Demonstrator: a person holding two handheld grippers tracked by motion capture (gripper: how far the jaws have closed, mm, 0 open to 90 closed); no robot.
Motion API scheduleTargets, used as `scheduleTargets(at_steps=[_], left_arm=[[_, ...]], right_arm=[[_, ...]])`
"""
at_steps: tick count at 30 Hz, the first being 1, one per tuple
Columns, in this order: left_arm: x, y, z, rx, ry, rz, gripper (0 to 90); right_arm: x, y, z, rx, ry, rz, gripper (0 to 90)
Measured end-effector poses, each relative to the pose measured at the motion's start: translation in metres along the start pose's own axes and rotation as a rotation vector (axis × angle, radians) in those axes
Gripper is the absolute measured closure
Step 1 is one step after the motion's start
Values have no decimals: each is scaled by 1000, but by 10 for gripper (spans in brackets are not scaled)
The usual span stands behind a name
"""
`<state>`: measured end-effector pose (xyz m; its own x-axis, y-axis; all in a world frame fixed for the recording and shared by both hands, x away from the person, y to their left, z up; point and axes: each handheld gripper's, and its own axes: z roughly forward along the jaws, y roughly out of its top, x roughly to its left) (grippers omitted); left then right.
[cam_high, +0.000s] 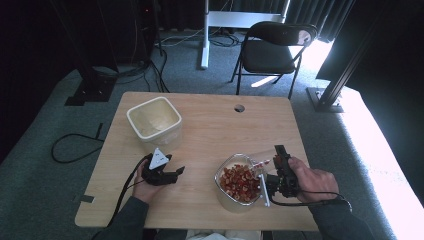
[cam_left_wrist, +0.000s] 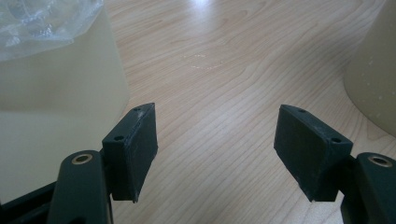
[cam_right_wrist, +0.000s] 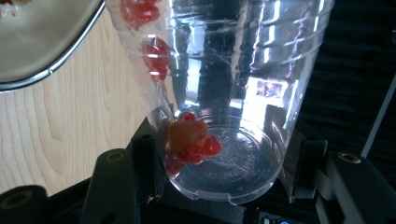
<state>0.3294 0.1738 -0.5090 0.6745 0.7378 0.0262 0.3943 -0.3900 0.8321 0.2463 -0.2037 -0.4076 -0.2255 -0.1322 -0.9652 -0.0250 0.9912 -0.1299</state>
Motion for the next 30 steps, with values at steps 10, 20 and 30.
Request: scheduleTargets(at_steps=[10,20,30], left_arm=[[0,0,0,-1,-1,2,308],[0,0,0,-1,-1,1,308],[0,0,0,-3,0,0,308]], right_arm=[[-1,2,-1,-11,-3,1,434],[2,-2,4,-1,10,40,434],[-2,5,3,-28,-2,34,433]])
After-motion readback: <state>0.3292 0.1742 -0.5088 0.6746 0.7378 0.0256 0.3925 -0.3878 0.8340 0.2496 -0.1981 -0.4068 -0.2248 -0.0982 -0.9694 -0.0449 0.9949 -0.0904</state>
